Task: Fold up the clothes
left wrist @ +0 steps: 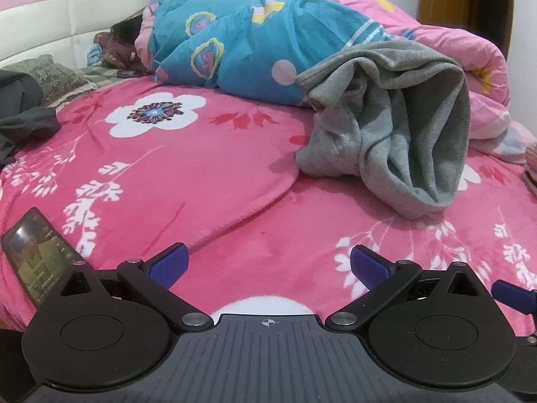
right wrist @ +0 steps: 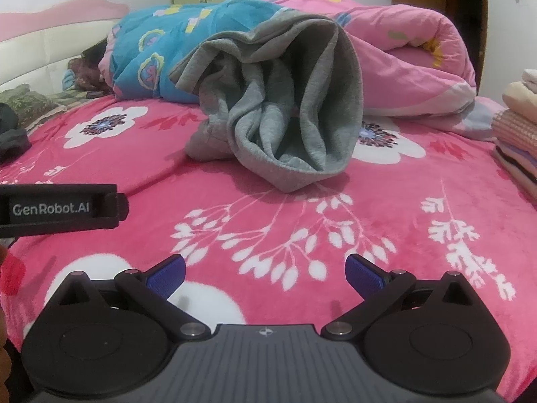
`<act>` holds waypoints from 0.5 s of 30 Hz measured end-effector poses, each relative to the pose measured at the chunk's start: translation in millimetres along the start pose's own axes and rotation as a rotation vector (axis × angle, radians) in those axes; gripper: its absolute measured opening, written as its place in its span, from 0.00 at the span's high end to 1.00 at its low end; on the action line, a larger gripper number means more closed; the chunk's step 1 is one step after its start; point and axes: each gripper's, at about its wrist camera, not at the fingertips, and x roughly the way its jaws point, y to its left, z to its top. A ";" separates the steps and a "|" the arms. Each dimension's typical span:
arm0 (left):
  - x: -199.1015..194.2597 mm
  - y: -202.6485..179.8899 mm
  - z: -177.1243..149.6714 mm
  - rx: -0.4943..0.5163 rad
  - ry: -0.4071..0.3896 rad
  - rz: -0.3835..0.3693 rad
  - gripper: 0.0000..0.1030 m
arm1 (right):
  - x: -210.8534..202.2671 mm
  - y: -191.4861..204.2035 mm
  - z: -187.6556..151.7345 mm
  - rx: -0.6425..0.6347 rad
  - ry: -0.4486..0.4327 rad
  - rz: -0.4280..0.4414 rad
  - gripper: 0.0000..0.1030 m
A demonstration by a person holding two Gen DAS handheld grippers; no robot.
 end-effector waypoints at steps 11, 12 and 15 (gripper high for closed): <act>-1.8 -1.2 3.6 0.023 -0.015 0.035 0.00 | -0.7 -2.4 2.9 0.000 0.007 -0.066 0.00; -2.8 0.6 4.3 0.023 -0.017 0.035 0.00 | -2.0 -2.6 3.1 0.002 0.005 -0.071 0.00; -3.6 2.7 3.3 0.032 -0.025 0.032 0.00 | -3.0 -3.4 4.5 0.009 0.007 -0.084 0.00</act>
